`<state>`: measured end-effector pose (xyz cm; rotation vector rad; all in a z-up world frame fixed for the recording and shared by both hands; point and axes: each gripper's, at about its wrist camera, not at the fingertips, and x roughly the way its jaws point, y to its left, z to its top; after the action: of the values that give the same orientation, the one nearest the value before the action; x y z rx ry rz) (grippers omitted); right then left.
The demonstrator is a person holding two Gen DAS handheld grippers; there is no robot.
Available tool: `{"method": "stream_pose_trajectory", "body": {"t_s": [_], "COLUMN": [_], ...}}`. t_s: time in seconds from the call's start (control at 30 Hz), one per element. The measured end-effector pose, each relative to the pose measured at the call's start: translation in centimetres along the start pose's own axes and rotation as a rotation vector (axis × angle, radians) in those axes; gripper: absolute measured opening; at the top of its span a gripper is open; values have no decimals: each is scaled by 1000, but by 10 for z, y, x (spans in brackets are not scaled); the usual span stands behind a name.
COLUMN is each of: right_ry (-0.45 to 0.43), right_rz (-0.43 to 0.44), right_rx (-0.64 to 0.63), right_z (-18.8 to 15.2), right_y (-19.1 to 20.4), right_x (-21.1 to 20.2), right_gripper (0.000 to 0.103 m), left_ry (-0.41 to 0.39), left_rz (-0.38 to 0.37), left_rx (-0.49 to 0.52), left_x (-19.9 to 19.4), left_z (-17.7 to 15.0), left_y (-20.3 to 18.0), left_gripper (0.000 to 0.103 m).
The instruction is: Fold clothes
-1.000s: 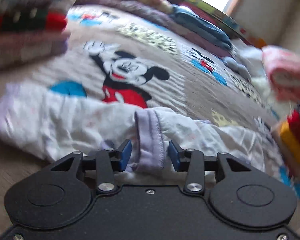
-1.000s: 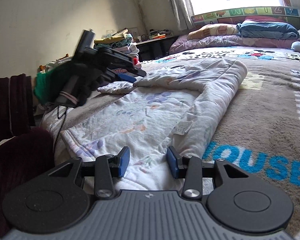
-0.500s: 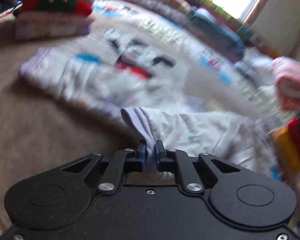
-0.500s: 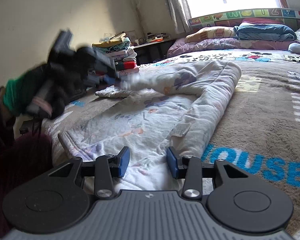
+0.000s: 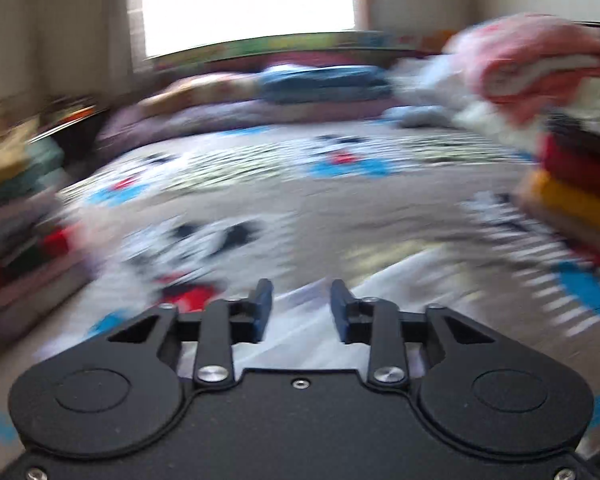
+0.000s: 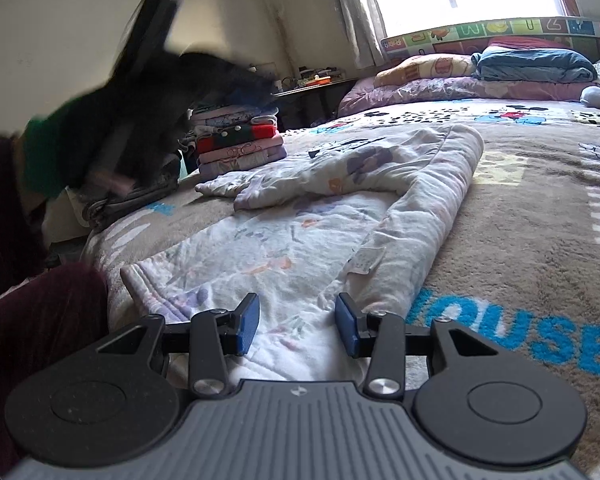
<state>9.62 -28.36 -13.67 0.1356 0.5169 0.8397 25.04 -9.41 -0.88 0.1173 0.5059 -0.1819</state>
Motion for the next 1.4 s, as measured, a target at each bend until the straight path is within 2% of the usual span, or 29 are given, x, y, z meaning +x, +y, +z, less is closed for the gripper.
{"method": "stream_pose_trajectory", "body": {"t_s": [0.07, 0.1, 0.17, 0.2, 0.27, 0.3, 0.37, 0.5, 0.57, 0.67, 0.7, 0.73, 0.8, 0.87, 0.93, 0.97, 1.03, 1.1, 1.13, 1.3, 1.4], "right_ry": [-1, -2, -4, -6, -6, -6, -4, 6, 11, 11, 11, 10, 14, 17, 20, 21, 25, 28, 18, -36, -89], "right_rz": [0, 1, 4, 6, 12, 15, 19, 29, 34, 33, 34, 36, 35, 33, 32, 31, 29, 28, 26, 20, 24], "right_rx": [1, 2, 6, 8, 13, 15, 20, 22, 18, 16, 16, 17, 12, 7, 2, 0, -5, -9, -11, -22, -13], "right_z": [0, -1, -2, -2, -3, -3, -4, -3, -3, -3, -3, -3, -3, -3, -3, -3, -3, -3, -2, -1, 0], "right_y": [0, 0, 0, 0, -2, -3, -4, -4, -4, -3, -3, -4, -3, -2, -2, -1, -1, 0, 1, 9, 12], "right_x": [0, 0, 0, -1, -1, 0, 0, 2, 3, 2, 2, 2, 3, 4, 4, 5, 6, 6, 3, -19, -37], "right_gripper": [44, 44, 44, 44, 44, 44, 44, 45, 46, 46, 46, 46, 47, 48, 48, 50, 50, 50, 50, 50, 50], "left_ry": [27, 50, 101, 141, 269, 276, 268, 294, 230, 209, 230, 278, 287, 304, 318, 309, 261, 204, 178, 104, 99], "left_rz": [-96, -118, -145, -138, -83, -82, -96, -115, -143, -191, -190, -153, -113, -105, -97, -101, -107, -109, -93, -3, 41], "left_rx": [20, 21, 16, 8, -7, -32, -74, -102, -101, -96, -87, -57, -26, -94, -73, -54, -93, -162, -201, -414, -564], "left_x": [29, 47, 85, 105, 151, 160, 164, 159, 136, 124, 130, 144, 165, 166, 161, 154, 129, 95, 78, 3, -22], "left_z": [11, 13, 13, 10, -9, -15, -18, -5, 7, 11, 9, 0, -20, -18, -12, -8, -3, -1, -3, -40, -73], "left_y": [-26, -34, -48, -52, -48, -45, -39, -34, -34, -42, -46, -51, -54, -48, -51, -51, -39, -18, -4, 75, 115], "left_gripper": [15, 11, 11, 10, 14, 16, 16, 16, 16, 16, 16, 16, 19, 19, 19, 21, 26, 34, 44, 46, 49]}}
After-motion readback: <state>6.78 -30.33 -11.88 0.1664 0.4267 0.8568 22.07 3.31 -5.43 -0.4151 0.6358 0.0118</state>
